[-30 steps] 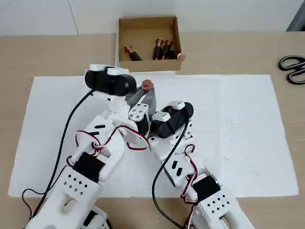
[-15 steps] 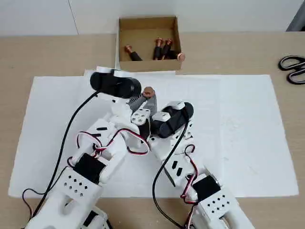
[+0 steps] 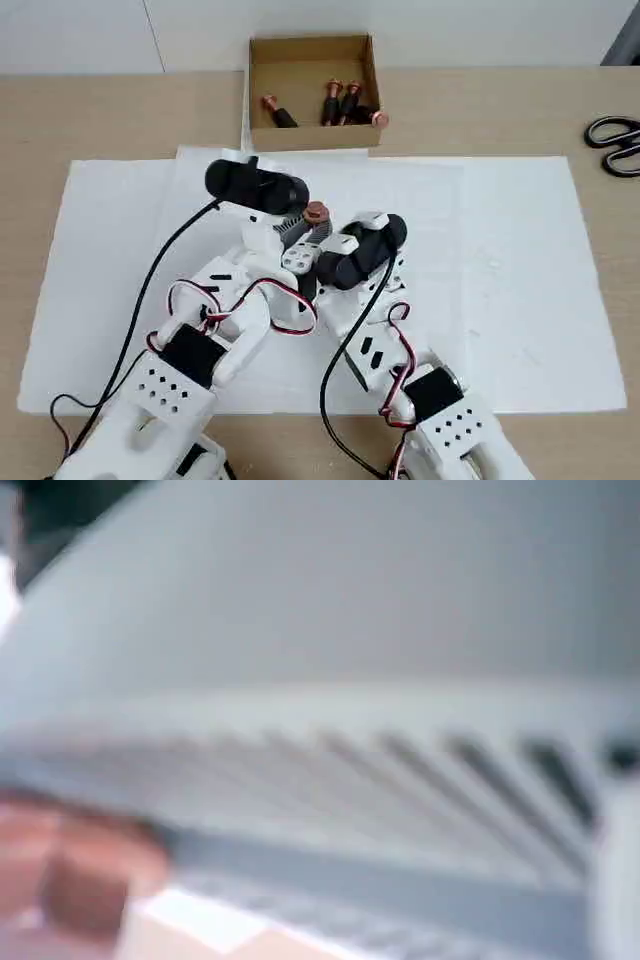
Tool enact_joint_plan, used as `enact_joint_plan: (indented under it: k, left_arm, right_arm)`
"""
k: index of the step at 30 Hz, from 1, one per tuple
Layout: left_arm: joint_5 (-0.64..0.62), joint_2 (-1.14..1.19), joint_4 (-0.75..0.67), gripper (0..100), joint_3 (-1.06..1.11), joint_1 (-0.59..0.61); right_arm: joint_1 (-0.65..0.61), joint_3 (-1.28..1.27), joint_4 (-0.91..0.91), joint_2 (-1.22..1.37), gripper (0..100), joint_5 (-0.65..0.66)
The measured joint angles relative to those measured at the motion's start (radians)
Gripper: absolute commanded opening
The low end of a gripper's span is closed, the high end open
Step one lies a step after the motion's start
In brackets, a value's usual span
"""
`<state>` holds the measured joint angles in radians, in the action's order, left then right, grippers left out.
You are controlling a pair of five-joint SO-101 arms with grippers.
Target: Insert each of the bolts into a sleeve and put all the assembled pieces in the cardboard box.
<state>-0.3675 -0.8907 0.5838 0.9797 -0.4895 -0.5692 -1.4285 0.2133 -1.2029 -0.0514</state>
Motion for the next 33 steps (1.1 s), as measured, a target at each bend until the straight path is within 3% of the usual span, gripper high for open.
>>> enact_joint_plan:
  k: [5, 11, 23, 33]
  left_arm:
    - [-0.002, 0.0, 0.014, 1, 0.0, 0.0]
    - [-0.003, 0.0, 0.058, 15, 0.0, 0.0]
    - [-0.005, -0.009, 0.133, 15, -0.005, 0.009]
    - [-0.005, -0.009, 0.364, 16, -0.127, 0.054]
  right_arm:
    - [0.0, 0.0, 0.0, 0.0, 0.4, 0.0]
    - [0.0, 0.0, 0.0, 0.0, 0.4, 0.0]
    - [0.0, -0.003, 0.002, 0.002, 0.4, 0.002]
    - [0.0, 0.0, 0.017, 0.0, 0.4, 0.002]
